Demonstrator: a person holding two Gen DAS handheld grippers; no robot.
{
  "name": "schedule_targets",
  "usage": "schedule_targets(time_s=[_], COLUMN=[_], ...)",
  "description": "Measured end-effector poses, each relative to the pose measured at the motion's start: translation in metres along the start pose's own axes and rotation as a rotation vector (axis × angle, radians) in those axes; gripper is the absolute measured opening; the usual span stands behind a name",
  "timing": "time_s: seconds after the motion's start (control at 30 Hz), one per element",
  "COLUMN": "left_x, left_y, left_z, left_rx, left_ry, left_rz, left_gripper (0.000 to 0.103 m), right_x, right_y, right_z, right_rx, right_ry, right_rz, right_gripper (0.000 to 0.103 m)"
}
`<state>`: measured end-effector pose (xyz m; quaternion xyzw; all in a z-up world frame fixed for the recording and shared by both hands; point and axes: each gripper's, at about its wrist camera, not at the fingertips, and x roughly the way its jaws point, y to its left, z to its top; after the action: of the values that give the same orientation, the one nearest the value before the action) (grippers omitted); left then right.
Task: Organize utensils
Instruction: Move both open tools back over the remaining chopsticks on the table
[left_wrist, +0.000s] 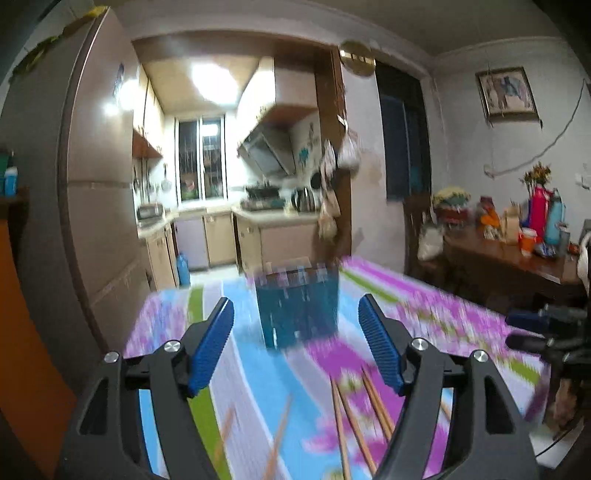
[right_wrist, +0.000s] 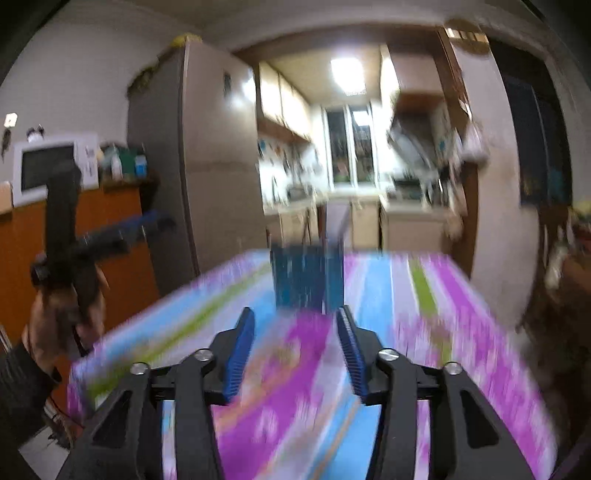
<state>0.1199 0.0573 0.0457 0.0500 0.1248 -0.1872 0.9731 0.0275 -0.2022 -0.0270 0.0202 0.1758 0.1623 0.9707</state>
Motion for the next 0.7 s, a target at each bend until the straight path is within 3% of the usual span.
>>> schedule_targets(time_s=[0.03,0.2,0.37,0.7], left_x=[-0.002,-0.005,-0.008,-0.005], left_y=[-0.003,0.000,0.006,0.001], left_z=[-0.014,-0.061,-0.074,-0.089], left_rx=[-0.004,-0.055,-0.082,-0.089], left_ry=[0.024,0.118,0.138,0.158], left_rz=[0.002,0.001,0.007,-0.006], left_gripper=[0.067,0.067,0.067,0.067], right_x=[-0.001,0.015,0.040,0.052], right_y=[0.006,0.051,0.080,0.087], right_z=[-0.018,-0.065,-0.079,-0.086], right_rx=[0.008,0.019,-0.024,-0.036], right_ry=[0.024,0.117,0.168,0.223], right_rz=[-0.007,0.074,0.102,0.107], right_gripper=[0.031,0.029,0.029,0.029])
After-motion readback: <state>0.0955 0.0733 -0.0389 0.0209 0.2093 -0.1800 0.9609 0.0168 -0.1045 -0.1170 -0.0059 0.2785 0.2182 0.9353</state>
